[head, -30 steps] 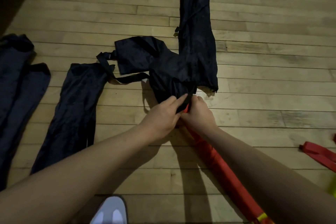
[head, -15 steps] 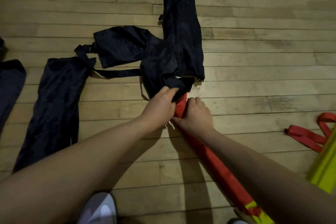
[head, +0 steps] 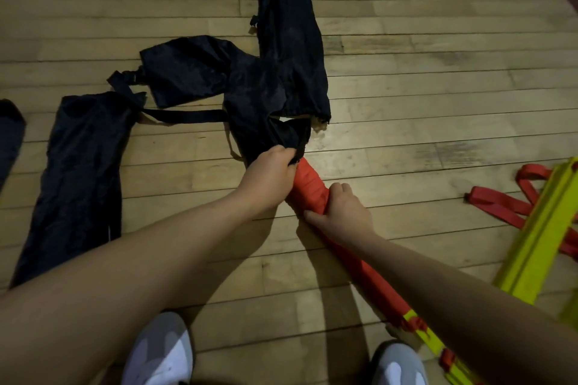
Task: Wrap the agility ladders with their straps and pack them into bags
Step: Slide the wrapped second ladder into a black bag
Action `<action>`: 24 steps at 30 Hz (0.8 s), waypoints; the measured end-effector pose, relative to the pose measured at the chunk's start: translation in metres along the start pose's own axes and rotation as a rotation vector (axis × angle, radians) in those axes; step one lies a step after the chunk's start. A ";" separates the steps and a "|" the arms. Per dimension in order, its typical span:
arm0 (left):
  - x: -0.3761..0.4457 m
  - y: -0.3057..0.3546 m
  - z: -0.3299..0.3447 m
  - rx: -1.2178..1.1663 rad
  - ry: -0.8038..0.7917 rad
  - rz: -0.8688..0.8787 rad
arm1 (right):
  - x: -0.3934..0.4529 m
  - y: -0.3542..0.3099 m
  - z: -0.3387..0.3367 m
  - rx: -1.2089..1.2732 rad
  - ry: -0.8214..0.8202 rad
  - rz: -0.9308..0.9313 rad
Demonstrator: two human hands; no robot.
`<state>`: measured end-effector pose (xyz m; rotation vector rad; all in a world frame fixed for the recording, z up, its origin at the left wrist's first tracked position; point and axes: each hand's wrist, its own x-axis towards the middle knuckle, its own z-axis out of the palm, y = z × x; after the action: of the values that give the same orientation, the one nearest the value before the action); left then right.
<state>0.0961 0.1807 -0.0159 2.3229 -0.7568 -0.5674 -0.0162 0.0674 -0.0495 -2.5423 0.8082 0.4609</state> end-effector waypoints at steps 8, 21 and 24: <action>0.002 -0.011 -0.029 -0.095 0.175 -0.014 | 0.027 -0.023 -0.014 0.495 0.079 0.111; 0.025 -0.037 -0.023 -0.109 0.126 -0.090 | 0.082 -0.063 -0.008 0.304 0.104 0.079; 0.028 -0.034 -0.015 -0.096 0.130 -0.072 | 0.071 -0.055 -0.008 0.146 0.175 0.011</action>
<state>0.1381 0.1913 -0.0335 2.2808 -0.5745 -0.4680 0.0731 0.0714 -0.0568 -2.4676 0.8838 0.1771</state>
